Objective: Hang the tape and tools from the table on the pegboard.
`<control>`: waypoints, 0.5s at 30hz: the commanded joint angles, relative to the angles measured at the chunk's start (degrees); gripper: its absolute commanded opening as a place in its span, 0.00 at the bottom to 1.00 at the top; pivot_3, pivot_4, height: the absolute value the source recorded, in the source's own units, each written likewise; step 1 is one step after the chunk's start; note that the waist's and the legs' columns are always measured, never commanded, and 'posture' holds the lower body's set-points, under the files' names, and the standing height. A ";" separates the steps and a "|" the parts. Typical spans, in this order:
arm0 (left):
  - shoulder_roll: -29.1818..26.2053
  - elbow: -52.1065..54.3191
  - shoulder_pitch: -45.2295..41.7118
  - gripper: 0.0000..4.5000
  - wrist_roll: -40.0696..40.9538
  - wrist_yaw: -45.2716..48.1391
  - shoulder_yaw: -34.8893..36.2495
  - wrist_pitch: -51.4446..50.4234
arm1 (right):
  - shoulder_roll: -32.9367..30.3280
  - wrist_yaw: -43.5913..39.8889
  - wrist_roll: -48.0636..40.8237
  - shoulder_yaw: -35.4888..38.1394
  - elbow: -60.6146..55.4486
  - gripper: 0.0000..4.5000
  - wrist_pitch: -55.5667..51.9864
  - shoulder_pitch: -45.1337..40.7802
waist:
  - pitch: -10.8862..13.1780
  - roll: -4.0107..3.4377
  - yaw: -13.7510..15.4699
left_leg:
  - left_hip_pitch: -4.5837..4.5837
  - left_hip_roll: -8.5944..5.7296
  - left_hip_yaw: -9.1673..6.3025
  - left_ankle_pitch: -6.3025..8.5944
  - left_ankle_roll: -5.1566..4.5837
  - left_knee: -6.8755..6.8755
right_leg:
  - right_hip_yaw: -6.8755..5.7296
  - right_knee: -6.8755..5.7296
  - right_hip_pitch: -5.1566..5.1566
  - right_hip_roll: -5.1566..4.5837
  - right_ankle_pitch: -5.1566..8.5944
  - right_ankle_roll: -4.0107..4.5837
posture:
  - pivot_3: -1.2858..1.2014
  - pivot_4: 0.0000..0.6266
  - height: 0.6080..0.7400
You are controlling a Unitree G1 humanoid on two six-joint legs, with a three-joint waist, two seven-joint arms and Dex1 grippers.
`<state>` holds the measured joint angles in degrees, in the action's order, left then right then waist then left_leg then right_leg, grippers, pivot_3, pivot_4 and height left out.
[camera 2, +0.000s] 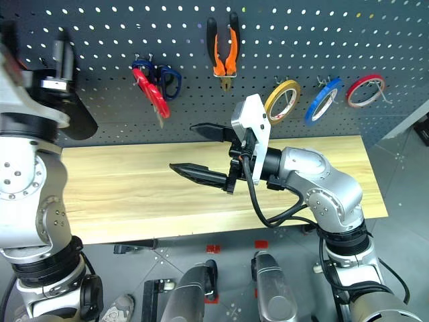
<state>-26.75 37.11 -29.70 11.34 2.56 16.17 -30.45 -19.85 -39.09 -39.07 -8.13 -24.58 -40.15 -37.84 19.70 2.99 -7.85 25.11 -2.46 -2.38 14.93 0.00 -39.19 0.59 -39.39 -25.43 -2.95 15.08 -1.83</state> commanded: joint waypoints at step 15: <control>10.47 4.97 42.14 0.70 10.98 5.15 5.99 -12.62 | 1.58 9.62 30.23 -0.72 16.63 1.00 37.87 22.92 | -8.32 -0.74 1.10 | -0.40 0.02 0.25 0.07 -0.06 0.27 | 0.19 0.34 0.30 0.04 0.01 0.01 | 0.44 0.19 1.00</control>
<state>-15.81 43.08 12.28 22.70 7.15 20.68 -44.37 -17.79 -29.91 -11.47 -8.92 -10.19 -6.80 -15.82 11.39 2.25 -6.75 24.68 -2.44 -2.13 15.00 -0.06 -38.90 0.79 -39.06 -25.11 -2.89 15.09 -1.82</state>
